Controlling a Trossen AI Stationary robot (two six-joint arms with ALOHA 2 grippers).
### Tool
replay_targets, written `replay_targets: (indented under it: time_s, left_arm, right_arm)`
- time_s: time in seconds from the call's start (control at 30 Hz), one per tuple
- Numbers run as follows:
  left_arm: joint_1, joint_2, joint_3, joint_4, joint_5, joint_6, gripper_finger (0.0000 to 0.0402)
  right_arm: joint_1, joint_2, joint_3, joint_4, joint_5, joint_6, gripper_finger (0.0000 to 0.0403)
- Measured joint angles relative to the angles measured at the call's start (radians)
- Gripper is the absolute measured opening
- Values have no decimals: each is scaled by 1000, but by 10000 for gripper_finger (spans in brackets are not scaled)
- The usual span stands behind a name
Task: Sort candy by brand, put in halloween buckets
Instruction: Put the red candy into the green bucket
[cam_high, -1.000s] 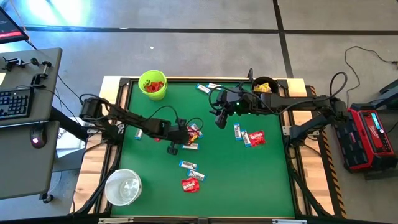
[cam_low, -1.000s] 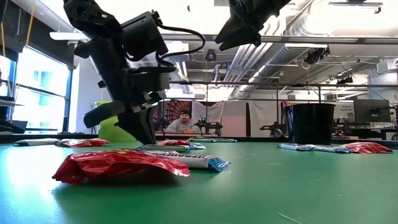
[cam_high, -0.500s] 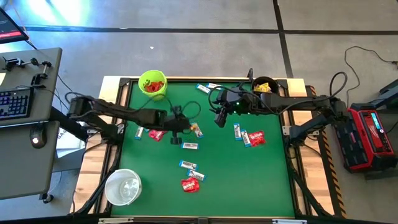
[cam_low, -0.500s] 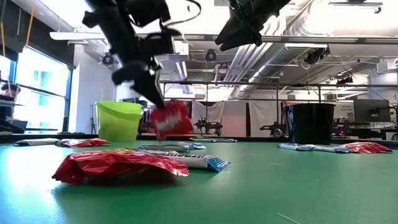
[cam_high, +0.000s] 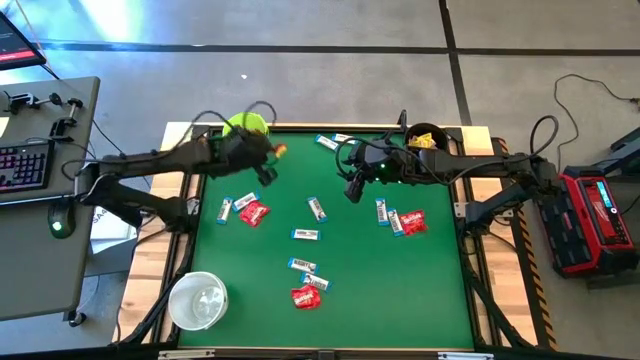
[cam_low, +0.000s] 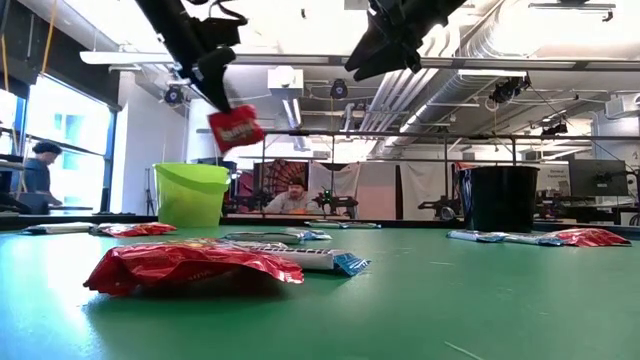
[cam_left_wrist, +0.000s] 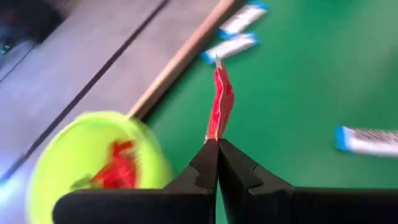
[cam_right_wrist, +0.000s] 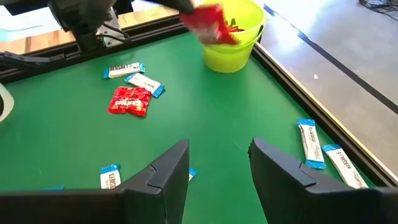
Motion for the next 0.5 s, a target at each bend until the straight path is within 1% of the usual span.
replay_targets:
  time_s: [0.17, 0.3, 0.37, 0.5]
  left_arm:
    - [107, -32, 10, -42, -79, -85, 0]
    - [196, -21, 10, -102, -88, -140, 0]
    - [232, -8, 9, -124, -88, -140, 0]
    - [288, 23, -16, -113, -85, -92, 0]
  right_arm:
    - [0, 0, 0, 16, 2, 0, 155]
    - [0, 0, 0, 13, 2, 14, 155]
    - [0, 0, 0, 10, 2, 23, 155]
    - [0, 0, 0, 10, 2, 25, 155]
